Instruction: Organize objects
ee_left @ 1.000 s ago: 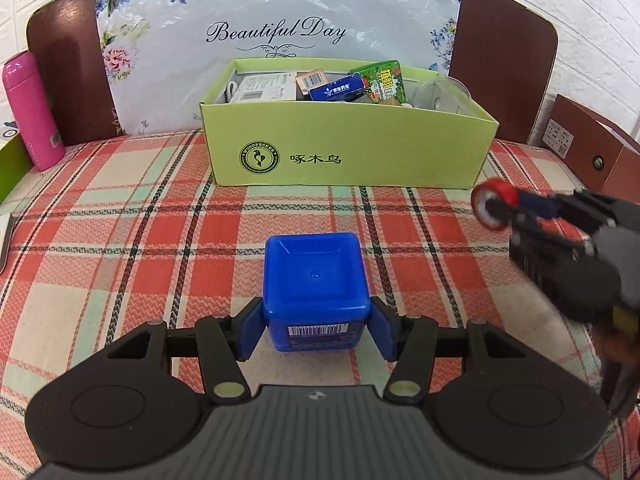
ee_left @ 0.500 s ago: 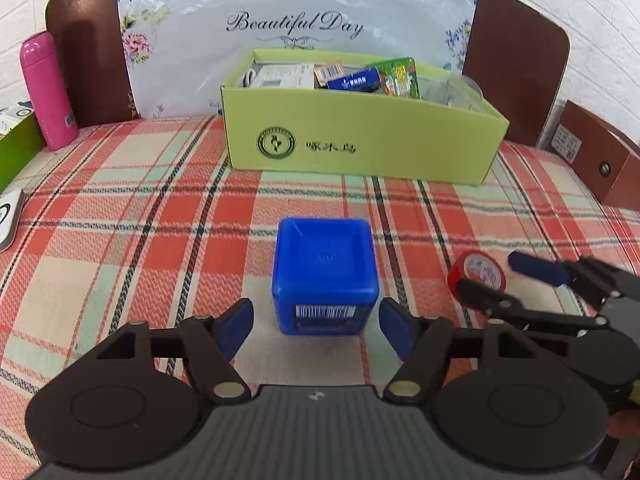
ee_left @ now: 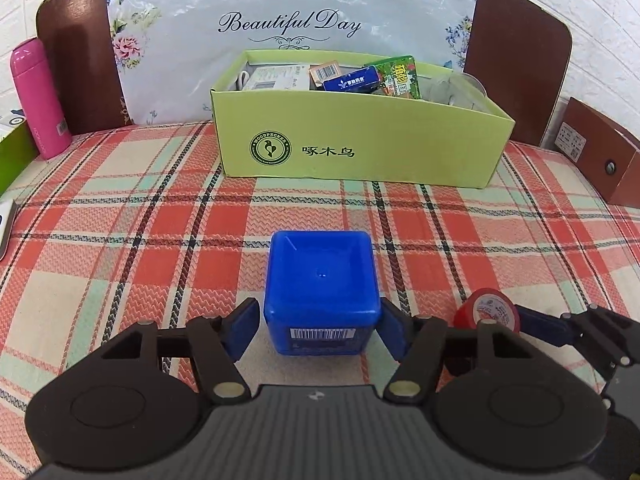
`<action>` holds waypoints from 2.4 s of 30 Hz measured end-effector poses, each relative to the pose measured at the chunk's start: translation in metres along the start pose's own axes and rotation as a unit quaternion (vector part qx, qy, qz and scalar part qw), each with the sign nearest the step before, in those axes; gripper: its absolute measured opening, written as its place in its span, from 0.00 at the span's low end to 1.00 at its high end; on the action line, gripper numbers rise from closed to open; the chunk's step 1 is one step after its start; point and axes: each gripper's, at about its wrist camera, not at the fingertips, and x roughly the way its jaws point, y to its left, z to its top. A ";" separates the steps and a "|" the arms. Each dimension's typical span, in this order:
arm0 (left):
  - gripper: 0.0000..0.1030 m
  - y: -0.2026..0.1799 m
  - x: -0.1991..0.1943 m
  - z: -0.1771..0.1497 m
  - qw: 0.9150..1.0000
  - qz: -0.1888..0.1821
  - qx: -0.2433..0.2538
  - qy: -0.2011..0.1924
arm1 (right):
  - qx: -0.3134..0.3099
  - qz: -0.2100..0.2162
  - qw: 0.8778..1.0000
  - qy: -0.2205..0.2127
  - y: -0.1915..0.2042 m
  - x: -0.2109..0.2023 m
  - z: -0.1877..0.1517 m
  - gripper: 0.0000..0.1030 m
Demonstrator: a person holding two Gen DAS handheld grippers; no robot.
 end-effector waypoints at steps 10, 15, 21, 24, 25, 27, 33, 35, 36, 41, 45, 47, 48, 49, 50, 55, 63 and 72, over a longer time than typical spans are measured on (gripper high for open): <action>0.56 0.002 -0.002 -0.001 1.000 -0.020 0.011 0.001 | 0.004 0.002 1.000 0.010 -0.001 -0.002 0.004 0.44; 0.56 0.001 -0.023 0.012 0.998 -0.042 0.025 -0.028 | -0.008 0.011 1.000 -0.016 0.002 -0.016 0.019 0.44; 0.56 -0.002 -0.047 0.056 0.994 -0.050 0.044 -0.087 | -0.033 0.003 0.997 -0.074 -0.003 -0.028 0.064 0.44; 0.56 -0.002 -0.052 0.083 0.991 -0.054 0.052 -0.110 | -0.044 -0.009 0.994 -0.104 -0.008 -0.029 0.090 0.44; 0.56 -0.001 -0.053 0.092 0.990 -0.056 0.052 -0.117 | -0.048 -0.012 0.992 -0.113 -0.010 -0.028 0.099 0.44; 0.56 0.000 -0.050 0.111 0.989 -0.050 0.051 -0.126 | -0.052 -0.019 0.990 -0.129 -0.015 -0.024 0.116 0.44; 0.56 0.006 -0.014 0.162 0.991 -0.025 0.049 -0.123 | -0.047 -0.040 0.987 -0.147 -0.034 0.016 0.157 0.44; 0.56 0.007 0.001 0.174 0.991 -0.020 0.054 -0.117 | -0.046 -0.045 0.987 -0.148 -0.039 0.032 0.167 0.44; 0.56 0.008 0.009 0.179 0.992 -0.016 0.057 -0.114 | -0.043 -0.047 0.987 -0.145 -0.042 0.042 0.171 0.44; 0.56 0.010 0.045 0.195 0.994 0.001 0.063 -0.094 | -0.045 -0.060 0.986 -0.147 -0.046 0.081 0.185 0.44; 0.74 0.011 0.066 0.191 0.993 0.006 0.077 -0.087 | -0.056 -0.082 0.987 -0.130 -0.047 0.110 0.178 0.61; 0.81 0.015 0.067 0.182 0.994 0.019 0.065 -0.089 | -0.056 -0.085 0.985 -0.140 -0.046 0.108 0.166 0.68; 0.81 0.017 0.064 0.177 0.993 0.016 0.062 -0.098 | -0.054 -0.085 0.984 -0.147 -0.046 0.106 0.160 0.78; 0.81 0.018 0.060 0.171 0.992 0.013 0.061 -0.111 | -0.050 -0.088 0.983 -0.152 -0.045 0.103 0.155 0.87; 0.81 0.019 0.055 0.166 0.991 0.011 0.060 -0.122 | -0.046 -0.090 0.982 -0.158 -0.045 0.100 0.151 0.89; 0.82 0.016 0.033 0.152 0.987 0.015 0.070 -0.143 | -0.034 -0.092 0.982 -0.159 -0.042 0.086 0.145 1.00; 0.90 0.006 -0.020 0.133 0.984 0.040 0.065 -0.159 | 0.010 -0.084 0.984 -0.155 -0.042 0.025 0.134 1.00; 0.92 -0.015 -0.054 0.066 0.990 0.074 0.064 -0.102 | 0.062 -0.083 0.991 -0.087 -0.036 -0.028 0.079 1.00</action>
